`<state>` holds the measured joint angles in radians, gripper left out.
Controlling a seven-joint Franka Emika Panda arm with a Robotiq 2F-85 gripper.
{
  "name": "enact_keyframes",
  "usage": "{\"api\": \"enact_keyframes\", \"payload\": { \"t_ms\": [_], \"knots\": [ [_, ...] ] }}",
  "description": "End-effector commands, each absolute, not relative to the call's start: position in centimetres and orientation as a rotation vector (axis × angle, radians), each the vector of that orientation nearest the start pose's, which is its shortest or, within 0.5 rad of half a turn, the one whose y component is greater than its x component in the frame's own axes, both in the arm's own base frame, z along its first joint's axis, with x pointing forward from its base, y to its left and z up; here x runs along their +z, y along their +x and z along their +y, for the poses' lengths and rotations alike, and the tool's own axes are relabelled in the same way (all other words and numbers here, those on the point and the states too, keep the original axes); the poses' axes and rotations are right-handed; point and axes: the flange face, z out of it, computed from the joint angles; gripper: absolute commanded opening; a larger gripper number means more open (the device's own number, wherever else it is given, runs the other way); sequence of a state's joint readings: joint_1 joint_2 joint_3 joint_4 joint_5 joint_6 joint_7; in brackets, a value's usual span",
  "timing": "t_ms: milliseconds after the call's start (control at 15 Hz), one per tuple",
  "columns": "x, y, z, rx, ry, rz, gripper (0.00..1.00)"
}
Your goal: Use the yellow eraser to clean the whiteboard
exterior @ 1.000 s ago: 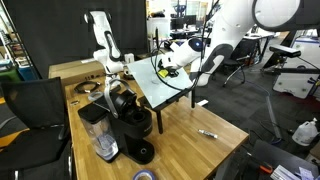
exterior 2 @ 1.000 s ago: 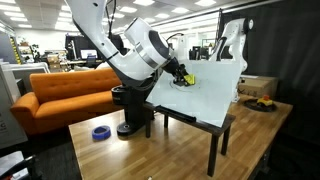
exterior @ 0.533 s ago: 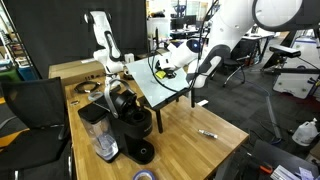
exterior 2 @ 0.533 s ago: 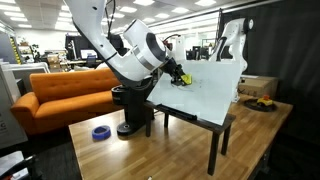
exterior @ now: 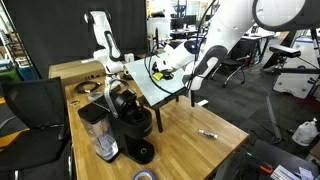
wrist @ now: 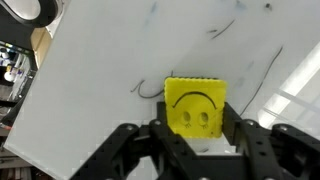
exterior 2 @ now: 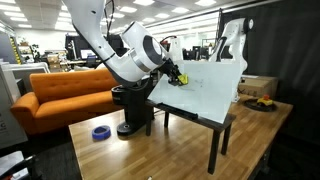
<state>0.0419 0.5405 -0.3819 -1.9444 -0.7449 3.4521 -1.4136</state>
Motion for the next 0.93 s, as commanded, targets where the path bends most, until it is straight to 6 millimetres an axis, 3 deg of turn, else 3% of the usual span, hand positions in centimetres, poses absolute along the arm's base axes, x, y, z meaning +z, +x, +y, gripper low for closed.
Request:
{"api": "enact_keyframes", "payload": {
  "t_ms": [0, 867],
  "knots": [
    [30.1, 64.3, -10.6, 0.407, 1.163, 1.955, 0.29],
    [29.8, 64.2, -8.3, 0.394, 1.094, 2.002, 0.29]
  ]
}}
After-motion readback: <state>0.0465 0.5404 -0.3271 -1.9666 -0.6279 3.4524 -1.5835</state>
